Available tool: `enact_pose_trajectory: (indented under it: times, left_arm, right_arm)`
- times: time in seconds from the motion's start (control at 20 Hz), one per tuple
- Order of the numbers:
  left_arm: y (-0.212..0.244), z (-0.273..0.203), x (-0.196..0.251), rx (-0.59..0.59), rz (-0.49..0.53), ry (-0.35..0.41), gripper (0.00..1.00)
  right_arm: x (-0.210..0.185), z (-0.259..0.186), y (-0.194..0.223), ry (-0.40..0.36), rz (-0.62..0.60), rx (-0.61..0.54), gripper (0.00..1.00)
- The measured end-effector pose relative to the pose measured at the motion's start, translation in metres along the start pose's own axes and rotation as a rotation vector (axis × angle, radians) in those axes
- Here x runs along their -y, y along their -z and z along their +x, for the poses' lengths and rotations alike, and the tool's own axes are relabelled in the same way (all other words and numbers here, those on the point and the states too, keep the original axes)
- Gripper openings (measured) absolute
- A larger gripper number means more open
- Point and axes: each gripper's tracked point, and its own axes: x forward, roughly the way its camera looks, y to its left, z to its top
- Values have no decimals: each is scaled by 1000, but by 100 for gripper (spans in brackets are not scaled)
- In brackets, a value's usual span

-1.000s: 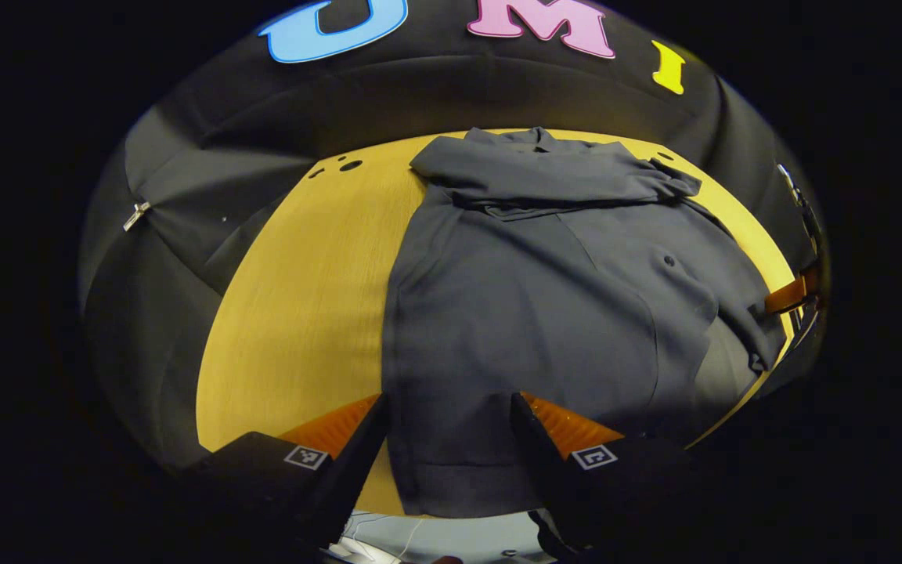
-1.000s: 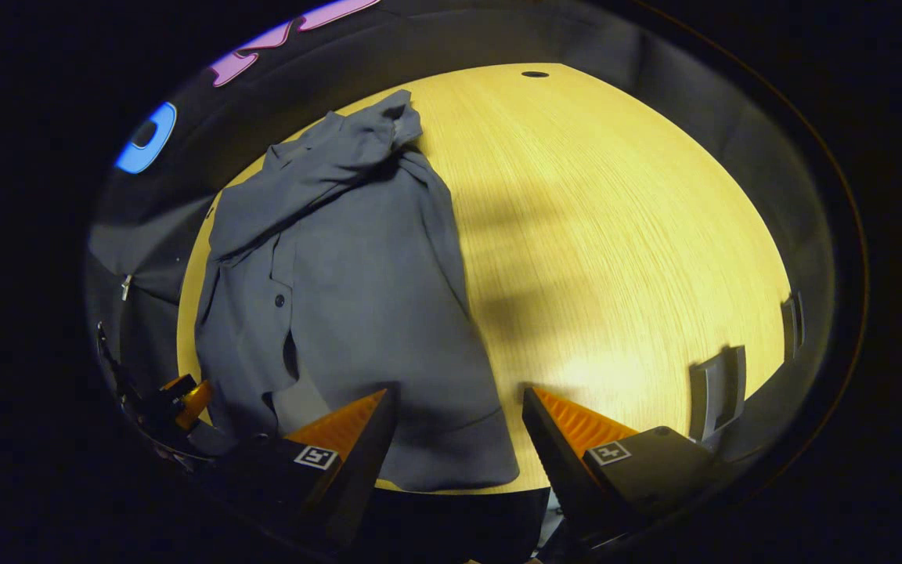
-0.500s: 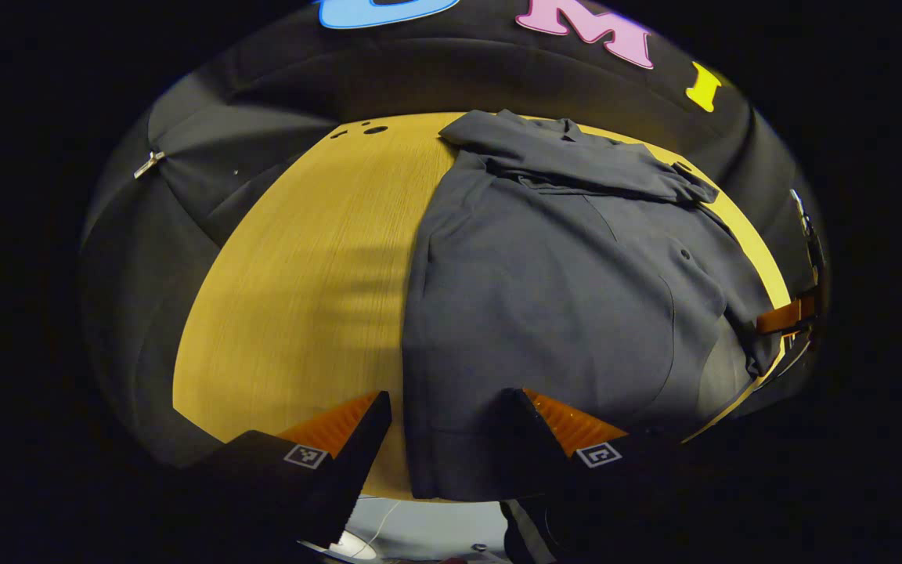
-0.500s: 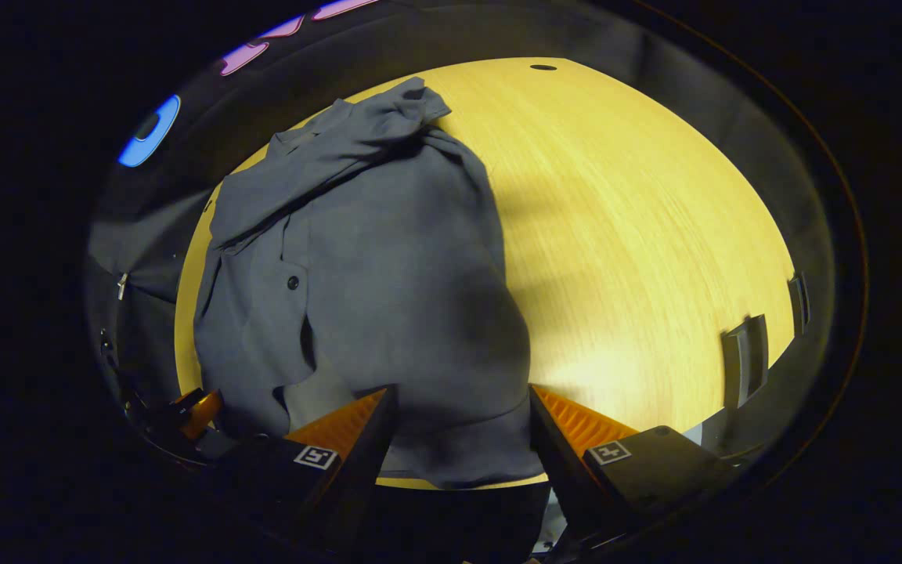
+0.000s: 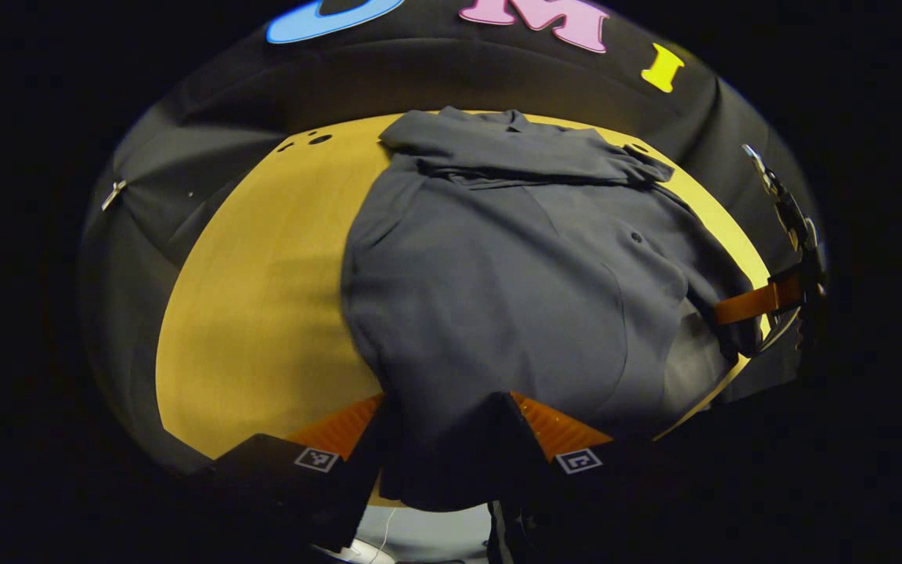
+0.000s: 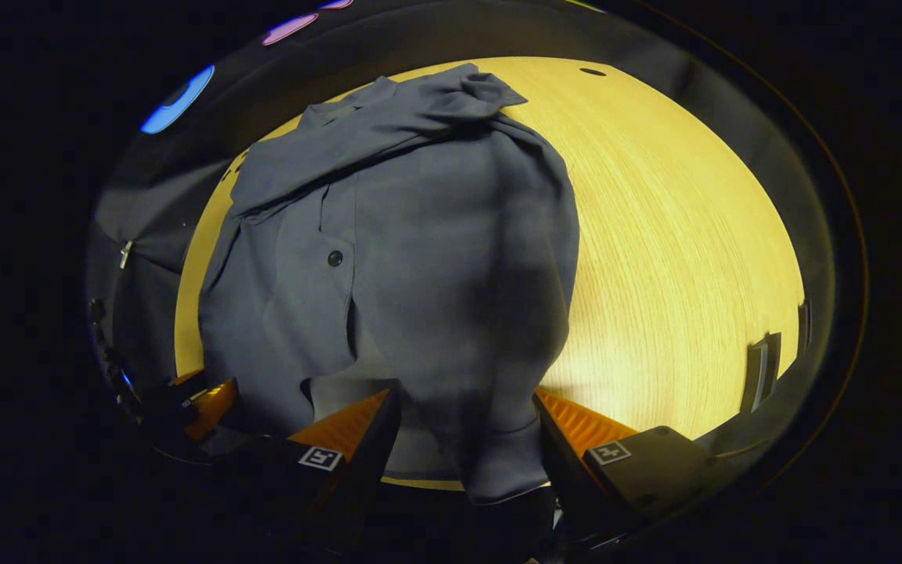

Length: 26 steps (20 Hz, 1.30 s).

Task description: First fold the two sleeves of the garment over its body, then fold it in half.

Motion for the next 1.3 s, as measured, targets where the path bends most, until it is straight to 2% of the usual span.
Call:
enact_pose_trajectory:
  times: [0.1,0.15,0.25,0.3,0.35,0.4,0.45,0.5,0.55,0.6,0.65,0.75,1.05,1.1,1.15,1.3]
  left_arm:
    - [-5,4,6,-4,25,3,77]
    - [-7,4,8,-5,30,6,73]
    - [-8,7,12,-11,33,10,63]
    - [-8,7,13,-16,33,10,54]
    - [-9,7,15,-18,31,11,50]
    - [-9,8,16,-18,27,11,41]
    - [-8,9,16,-19,19,7,37]
    - [-11,9,17,-17,6,8,22]
    - [-11,9,15,-15,-10,6,18]
    - [-13,8,15,-14,-26,7,13]
    - [-15,7,15,-7,-43,5,8]
    - [-27,0,14,39,-70,5,6]
    - [-65,-17,15,137,-78,21,6]
    - [-74,-21,11,162,-70,8,2]
    - [-82,-24,9,183,-57,1,6]
    - [-102,-32,9,223,-51,9,6]
  right_arm:
    - [7,2,1,49,-54,-12,90]
    - [7,5,2,58,-71,-18,76]
    - [6,8,-1,68,-70,-24,57]
    - [6,8,-2,63,-63,-27,46]
    - [5,7,-3,54,-53,-28,43]
    - [2,8,-2,39,-45,-32,38]
    - [2,8,-4,30,-40,-30,28]
    - [0,9,-4,17,-37,-31,25]
    - [-1,10,-5,-2,-32,-29,16]
    - [-4,10,-7,-24,-25,-23,14]
    - [-6,8,-9,-50,-15,-12,8]
    - [-10,3,-17,-82,-7,14,8]
    - [-15,-16,-43,-118,19,89,8]
    - [-16,-21,-49,-124,13,109,8]
    - [-19,-27,-55,-130,5,128,8]
    - [-27,-36,-72,-138,-31,175,8]
